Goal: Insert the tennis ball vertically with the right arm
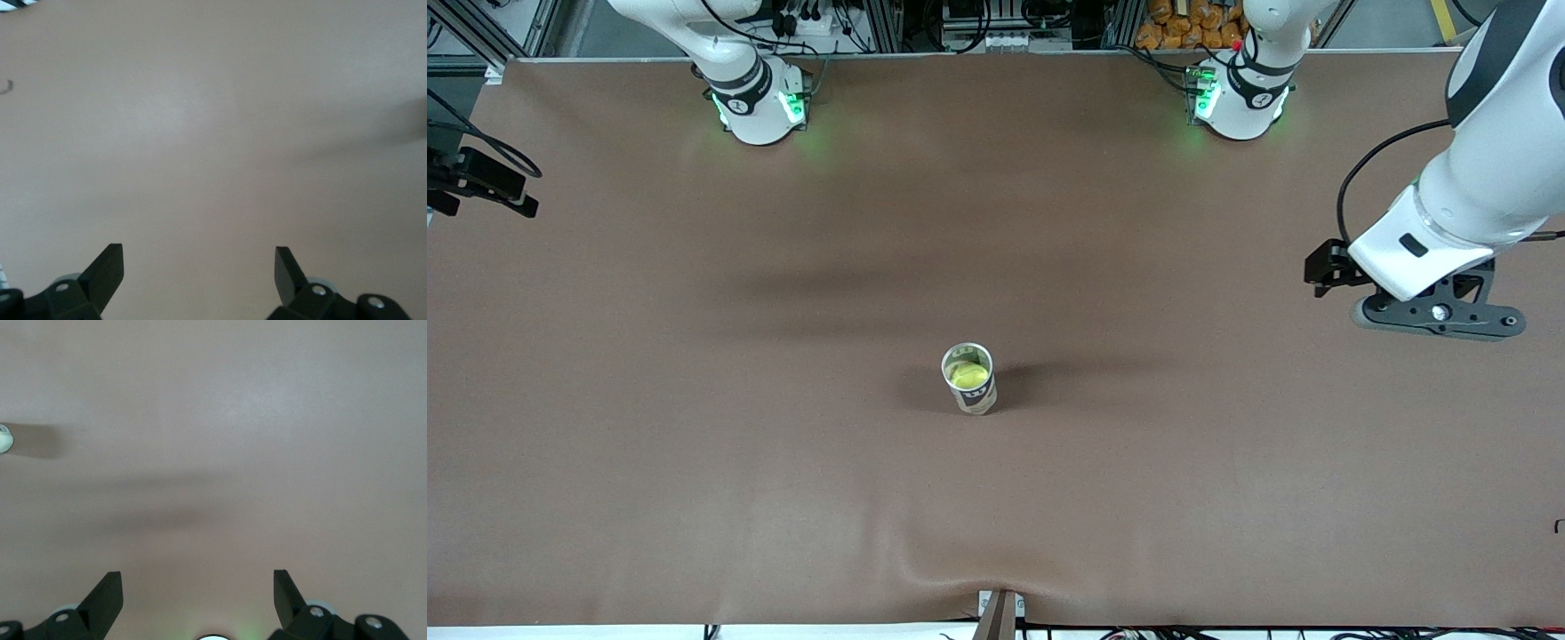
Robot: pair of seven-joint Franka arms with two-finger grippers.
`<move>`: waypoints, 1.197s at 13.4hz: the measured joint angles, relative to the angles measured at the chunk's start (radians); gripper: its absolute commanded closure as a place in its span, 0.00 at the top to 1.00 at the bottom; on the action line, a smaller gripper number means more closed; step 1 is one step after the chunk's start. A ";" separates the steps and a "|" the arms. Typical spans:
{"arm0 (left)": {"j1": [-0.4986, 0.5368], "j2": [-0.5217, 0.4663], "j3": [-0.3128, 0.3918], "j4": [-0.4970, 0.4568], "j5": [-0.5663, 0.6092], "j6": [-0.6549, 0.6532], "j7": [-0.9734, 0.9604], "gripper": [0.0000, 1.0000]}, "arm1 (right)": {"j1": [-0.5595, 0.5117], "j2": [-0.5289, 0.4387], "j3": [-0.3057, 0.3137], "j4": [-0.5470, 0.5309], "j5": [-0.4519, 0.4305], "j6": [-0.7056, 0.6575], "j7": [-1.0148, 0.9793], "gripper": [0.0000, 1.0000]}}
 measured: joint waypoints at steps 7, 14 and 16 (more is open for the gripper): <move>-0.429 -0.225 0.727 0.018 -0.384 -0.004 0.084 1.00 | 0.001 0.000 0.000 0.000 0.000 0.007 0.000 1.00; -0.715 -0.401 1.110 -0.131 -0.504 -0.012 0.101 1.00 | 0.002 0.000 0.001 0.000 0.000 0.016 0.000 1.00; -0.705 -0.482 1.093 -0.230 -0.505 0.015 0.101 1.00 | 0.002 0.000 0.001 0.000 0.000 0.018 0.000 1.00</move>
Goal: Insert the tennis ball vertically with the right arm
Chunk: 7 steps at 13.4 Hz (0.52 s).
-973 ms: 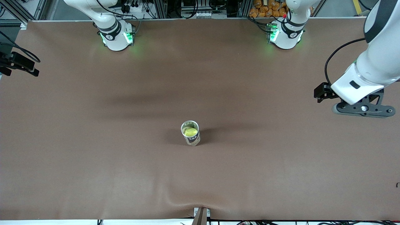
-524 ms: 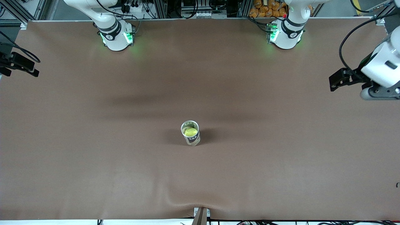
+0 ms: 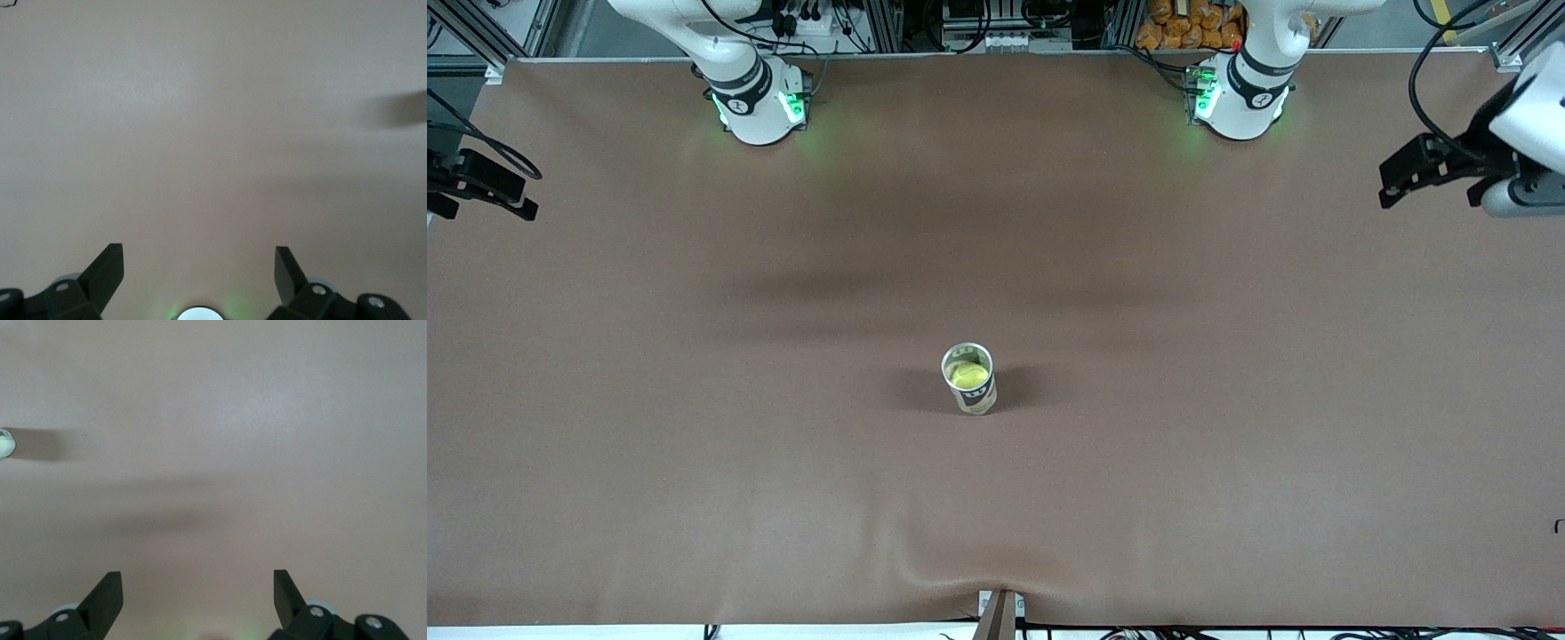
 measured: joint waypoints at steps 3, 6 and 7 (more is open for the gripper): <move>0.114 -0.102 -0.138 -0.103 0.000 0.023 0.000 1.00 | 0.000 0.000 0.000 0.000 0.000 0.004 0.000 1.00; 0.133 -0.165 -0.140 -0.205 0.000 0.085 0.000 1.00 | 0.001 0.000 0.000 0.001 0.000 0.004 0.000 1.00; 0.140 -0.174 -0.138 -0.222 -0.006 0.095 0.000 1.00 | 0.001 0.000 0.000 0.001 0.000 0.004 0.000 1.00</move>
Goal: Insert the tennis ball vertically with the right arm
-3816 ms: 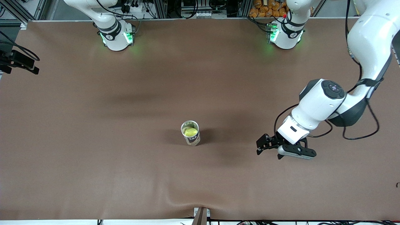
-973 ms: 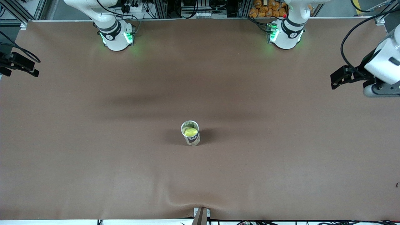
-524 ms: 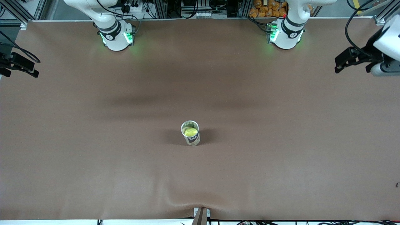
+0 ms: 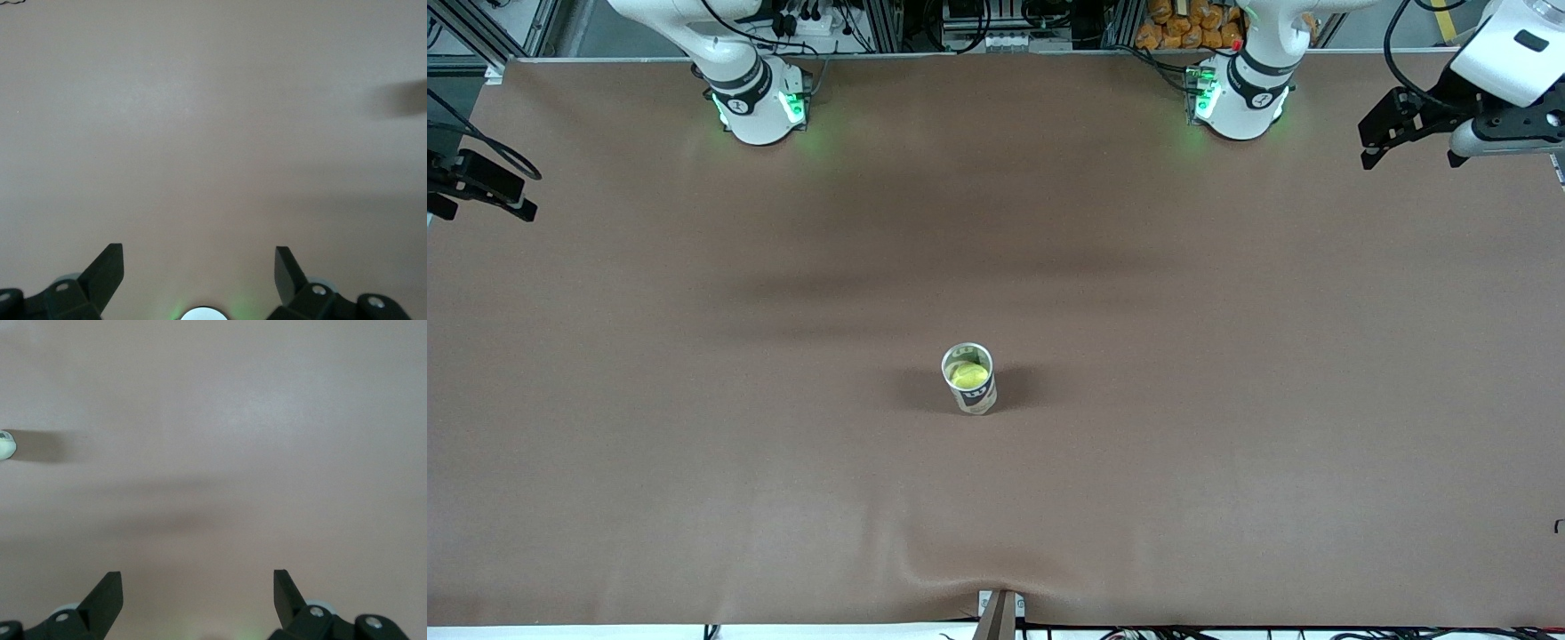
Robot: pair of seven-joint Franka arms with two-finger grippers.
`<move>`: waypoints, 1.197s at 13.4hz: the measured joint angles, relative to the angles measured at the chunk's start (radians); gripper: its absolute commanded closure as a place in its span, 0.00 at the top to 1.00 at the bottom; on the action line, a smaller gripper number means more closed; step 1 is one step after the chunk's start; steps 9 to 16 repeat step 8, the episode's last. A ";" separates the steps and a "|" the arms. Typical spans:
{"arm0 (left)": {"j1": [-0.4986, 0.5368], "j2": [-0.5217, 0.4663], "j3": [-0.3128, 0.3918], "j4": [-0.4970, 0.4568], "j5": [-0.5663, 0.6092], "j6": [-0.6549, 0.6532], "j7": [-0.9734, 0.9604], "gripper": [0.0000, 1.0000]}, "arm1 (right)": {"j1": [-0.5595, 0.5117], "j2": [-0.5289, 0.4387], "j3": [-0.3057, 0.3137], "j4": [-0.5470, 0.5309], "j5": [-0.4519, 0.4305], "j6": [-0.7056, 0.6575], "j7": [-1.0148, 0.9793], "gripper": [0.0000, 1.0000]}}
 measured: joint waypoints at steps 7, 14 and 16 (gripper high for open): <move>0.043 -0.004 0.015 0.004 -0.062 0.006 0.002 1.00 | 0.001 0.000 0.000 0.001 0.000 0.000 0.000 1.00; 0.043 -0.004 0.012 0.006 -0.051 0.003 0.002 1.00 | 0.001 0.000 0.000 0.001 0.000 0.000 0.000 1.00; 0.043 -0.004 0.012 0.006 -0.051 0.003 0.002 1.00 | 0.001 0.000 0.000 0.001 0.000 0.000 0.000 1.00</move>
